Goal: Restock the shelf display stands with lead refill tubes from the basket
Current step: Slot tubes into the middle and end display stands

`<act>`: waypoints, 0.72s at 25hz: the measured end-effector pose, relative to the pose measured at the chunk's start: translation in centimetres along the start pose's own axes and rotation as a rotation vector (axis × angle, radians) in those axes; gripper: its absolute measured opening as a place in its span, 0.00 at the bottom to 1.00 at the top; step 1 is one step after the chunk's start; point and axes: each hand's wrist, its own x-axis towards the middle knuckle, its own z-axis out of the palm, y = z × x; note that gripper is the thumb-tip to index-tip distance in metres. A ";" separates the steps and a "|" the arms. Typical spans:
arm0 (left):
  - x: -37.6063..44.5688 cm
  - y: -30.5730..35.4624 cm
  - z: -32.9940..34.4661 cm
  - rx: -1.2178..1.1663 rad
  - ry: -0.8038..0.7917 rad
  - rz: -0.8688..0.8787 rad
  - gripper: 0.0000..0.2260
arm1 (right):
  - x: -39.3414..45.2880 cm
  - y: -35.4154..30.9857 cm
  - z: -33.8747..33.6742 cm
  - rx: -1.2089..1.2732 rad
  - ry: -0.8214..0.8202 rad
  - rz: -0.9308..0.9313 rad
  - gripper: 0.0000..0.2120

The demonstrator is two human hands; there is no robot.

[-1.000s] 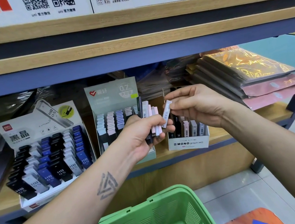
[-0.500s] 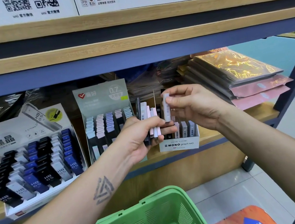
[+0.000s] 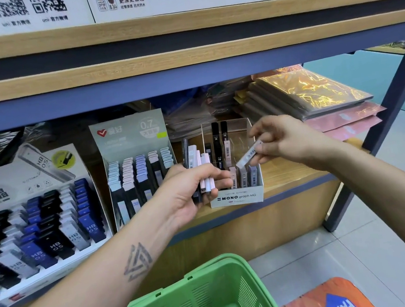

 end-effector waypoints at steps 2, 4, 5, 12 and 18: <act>-0.1 -0.2 0.1 0.013 -0.008 0.001 0.05 | -0.3 0.0 -0.2 -0.008 0.046 -0.015 0.06; -0.2 -0.3 0.3 0.012 -0.013 0.003 0.06 | -0.1 0.1 -0.5 -0.014 0.167 -0.037 0.07; -0.2 -0.3 0.4 0.009 -0.014 0.003 0.07 | 0.2 0.2 -0.6 -0.011 0.231 -0.052 0.08; 0.1 -0.1 0.4 -0.006 -0.012 -0.006 0.06 | 3.0 0.7 1.2 -0.410 0.474 -0.199 0.07; 0.3 0.0 -0.1 -0.013 -0.013 -0.010 0.05 | 5.0 2.8 3.1 -0.653 0.430 -0.209 0.08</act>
